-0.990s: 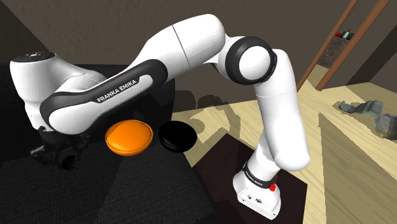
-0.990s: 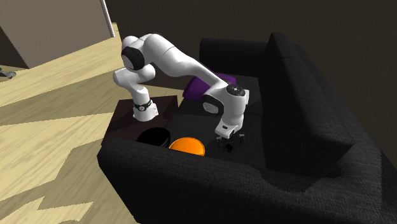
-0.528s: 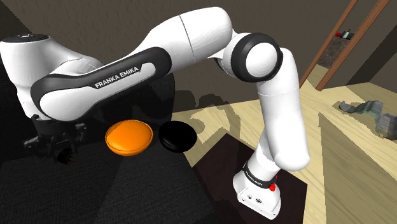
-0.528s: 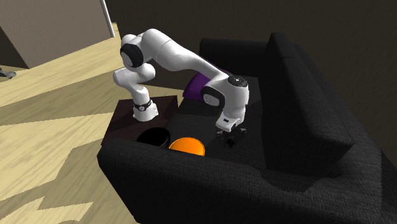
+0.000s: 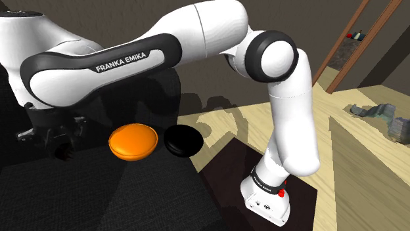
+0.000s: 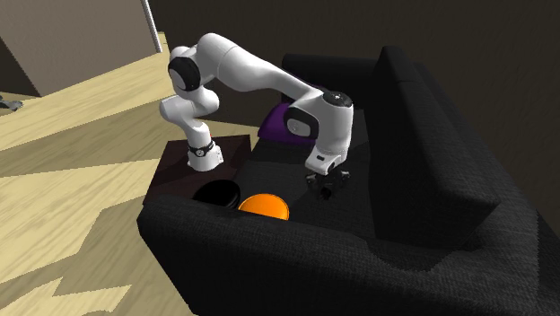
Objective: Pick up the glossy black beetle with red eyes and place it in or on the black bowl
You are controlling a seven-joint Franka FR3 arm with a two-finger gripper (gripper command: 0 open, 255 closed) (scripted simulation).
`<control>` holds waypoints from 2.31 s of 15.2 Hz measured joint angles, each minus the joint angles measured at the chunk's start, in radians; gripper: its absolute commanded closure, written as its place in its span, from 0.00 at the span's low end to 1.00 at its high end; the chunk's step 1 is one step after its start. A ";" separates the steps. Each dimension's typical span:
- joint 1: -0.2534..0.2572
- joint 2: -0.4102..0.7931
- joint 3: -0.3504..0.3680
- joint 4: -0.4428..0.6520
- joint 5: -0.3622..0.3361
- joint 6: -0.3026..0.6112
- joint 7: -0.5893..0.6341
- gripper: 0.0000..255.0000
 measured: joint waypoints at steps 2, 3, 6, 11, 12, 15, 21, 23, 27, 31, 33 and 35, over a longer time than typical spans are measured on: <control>0.000 -0.007 0.002 0.019 0.004 -0.026 -0.003 1.00; -0.001 -0.014 0.004 0.022 0.007 -0.035 -0.004 1.00; 0.003 -0.016 0.006 0.059 0.010 -0.073 -0.006 1.00; -0.028 -0.080 0.015 0.013 0.034 -0.088 -0.028 1.00; -0.044 -0.108 0.017 -0.026 0.045 -0.075 -0.037 1.00; -0.117 -0.242 0.025 -0.216 0.101 -0.009 -0.095 1.00; -0.218 -0.466 0.009 -0.485 0.215 0.057 -0.238 1.00; -0.239 -0.527 -0.004 -0.546 0.246 0.061 -0.286 1.00; -0.270 -0.659 -0.043 -0.694 0.308 0.082 -0.390 1.00; -0.295 -0.774 -0.098 -0.803 0.346 0.075 -0.493 1.00; -0.303 -0.840 -0.128 -0.870 0.362 0.074 -0.543 1.00; -0.316 -0.887 -0.163 -0.913 0.365 0.066 -0.594 1.00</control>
